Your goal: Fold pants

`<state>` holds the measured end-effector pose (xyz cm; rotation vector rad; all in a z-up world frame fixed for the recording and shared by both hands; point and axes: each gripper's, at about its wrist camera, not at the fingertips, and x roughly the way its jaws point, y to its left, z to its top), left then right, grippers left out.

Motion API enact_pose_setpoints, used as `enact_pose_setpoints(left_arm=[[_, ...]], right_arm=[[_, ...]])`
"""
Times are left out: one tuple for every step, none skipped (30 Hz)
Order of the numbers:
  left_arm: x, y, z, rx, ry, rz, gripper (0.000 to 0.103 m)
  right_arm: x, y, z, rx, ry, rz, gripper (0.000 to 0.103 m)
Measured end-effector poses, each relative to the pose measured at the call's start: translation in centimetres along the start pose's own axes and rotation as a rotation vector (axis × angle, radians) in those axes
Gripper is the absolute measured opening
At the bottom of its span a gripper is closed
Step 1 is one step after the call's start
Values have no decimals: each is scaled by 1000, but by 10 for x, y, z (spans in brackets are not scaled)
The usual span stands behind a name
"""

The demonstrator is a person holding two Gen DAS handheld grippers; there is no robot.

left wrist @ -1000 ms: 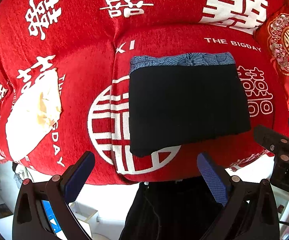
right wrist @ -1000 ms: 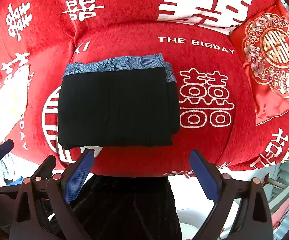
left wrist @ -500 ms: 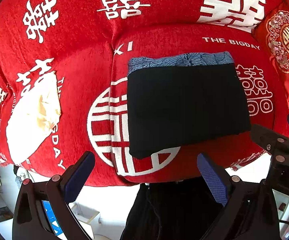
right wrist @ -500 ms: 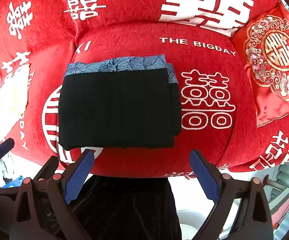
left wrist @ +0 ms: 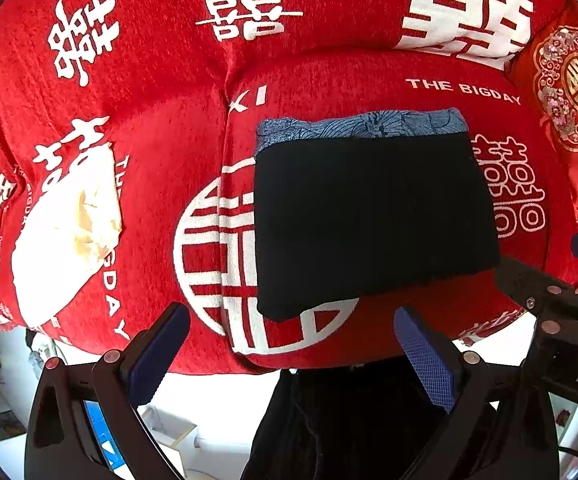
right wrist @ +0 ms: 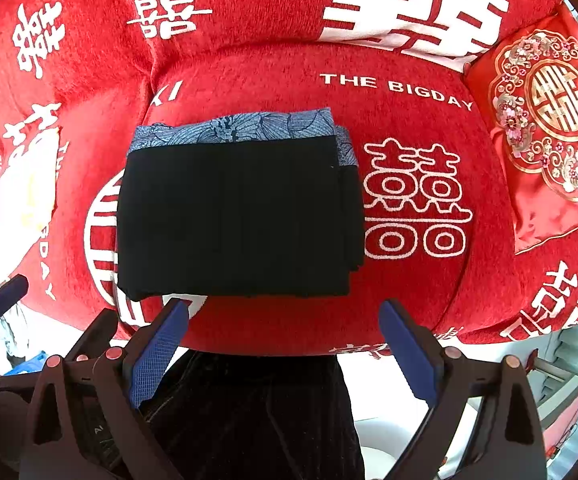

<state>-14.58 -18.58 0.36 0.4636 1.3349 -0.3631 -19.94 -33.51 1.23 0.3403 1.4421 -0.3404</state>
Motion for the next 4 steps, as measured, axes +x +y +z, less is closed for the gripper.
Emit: enact_pose_setpoints(left_arm=[[-1, 0, 0, 0, -8, -1, 103], [-2, 0, 0, 1, -13, -2, 103], [-2, -1, 0, 4, -14, -6, 103], [-2, -1, 0, 4, -11, -8, 103]], right_arm=[[0, 0, 0, 1, 0, 1, 97], [0, 0, 0, 1, 0, 0, 97], [0, 0, 0, 1, 0, 0, 97], [0, 0, 0, 1, 0, 0, 97]])
